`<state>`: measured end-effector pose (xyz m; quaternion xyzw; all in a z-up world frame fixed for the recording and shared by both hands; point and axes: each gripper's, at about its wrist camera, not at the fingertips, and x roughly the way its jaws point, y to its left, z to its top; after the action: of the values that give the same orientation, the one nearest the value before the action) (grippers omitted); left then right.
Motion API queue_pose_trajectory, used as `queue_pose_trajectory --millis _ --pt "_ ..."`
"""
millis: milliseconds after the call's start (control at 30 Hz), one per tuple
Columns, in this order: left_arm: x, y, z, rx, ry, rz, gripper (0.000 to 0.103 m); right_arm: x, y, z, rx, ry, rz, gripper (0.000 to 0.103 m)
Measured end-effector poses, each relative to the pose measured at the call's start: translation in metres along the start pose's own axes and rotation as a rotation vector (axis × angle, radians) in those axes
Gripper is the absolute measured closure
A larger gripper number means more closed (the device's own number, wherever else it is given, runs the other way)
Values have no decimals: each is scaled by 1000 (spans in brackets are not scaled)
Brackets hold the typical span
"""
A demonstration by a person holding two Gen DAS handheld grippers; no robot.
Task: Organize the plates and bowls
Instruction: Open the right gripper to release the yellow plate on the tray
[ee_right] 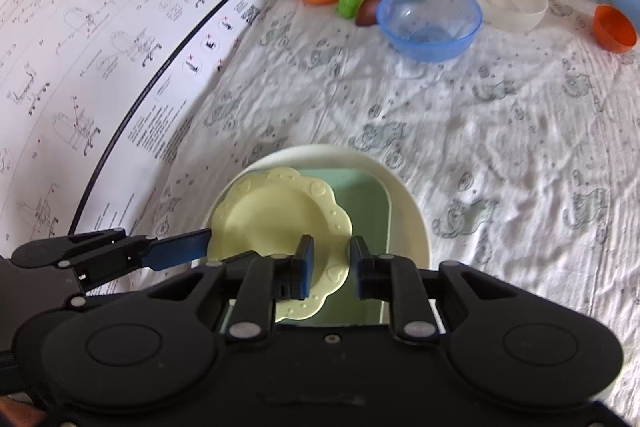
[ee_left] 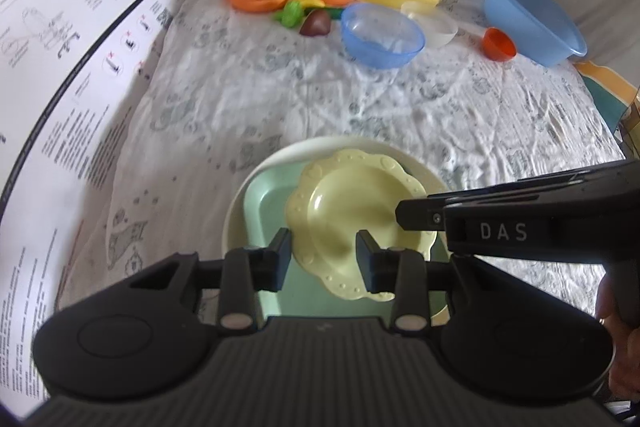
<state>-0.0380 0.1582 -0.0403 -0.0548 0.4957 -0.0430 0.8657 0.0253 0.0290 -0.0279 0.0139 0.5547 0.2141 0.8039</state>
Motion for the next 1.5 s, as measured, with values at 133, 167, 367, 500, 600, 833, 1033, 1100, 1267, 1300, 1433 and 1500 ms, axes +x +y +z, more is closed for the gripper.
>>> queue_pose_trajectory --millis 133,167,367,500,600,833,1033,1100,1267,1300,1433,1500 --pt "5 3 -2 -5 13 -6 70 5 -1 -1 -1 18 -3 83" --pt "6 4 -2 -5 15 -8 70 6 -2 -1 0 22 -4 83" --pt "12 5 -2 -10 28 -17 69 15 -4 0 5 41 -4 81" --pt "15 5 -3 -11 33 -12 65 19 -4 0 7 49 -2 81" --pt "11 5 -2 -9 10 5 39 18 -4 1 3 39 -11 66" --pt "-7 16 0 -35 -87 66 0 -8 -13 6 12 -49 -6 0" --pt "-7 19 -2 -65 -90 75 0 -16 -22 2 21 -54 -44 0" --pt "-6 18 -3 -68 -85 76 0 -18 -26 0 25 -55 -51 0" --pt "-3 13 -3 -69 -76 73 0 -20 -31 -1 45 -60 -57 0" --pt "-2 12 -2 -69 -74 71 0 -20 -30 -1 47 -63 -59 0" --pt "1 7 1 -66 -69 59 0 -24 -35 -2 62 -74 -62 0" --pt "2 3 3 -61 -68 54 0 -26 -38 -1 75 -81 -65 0"
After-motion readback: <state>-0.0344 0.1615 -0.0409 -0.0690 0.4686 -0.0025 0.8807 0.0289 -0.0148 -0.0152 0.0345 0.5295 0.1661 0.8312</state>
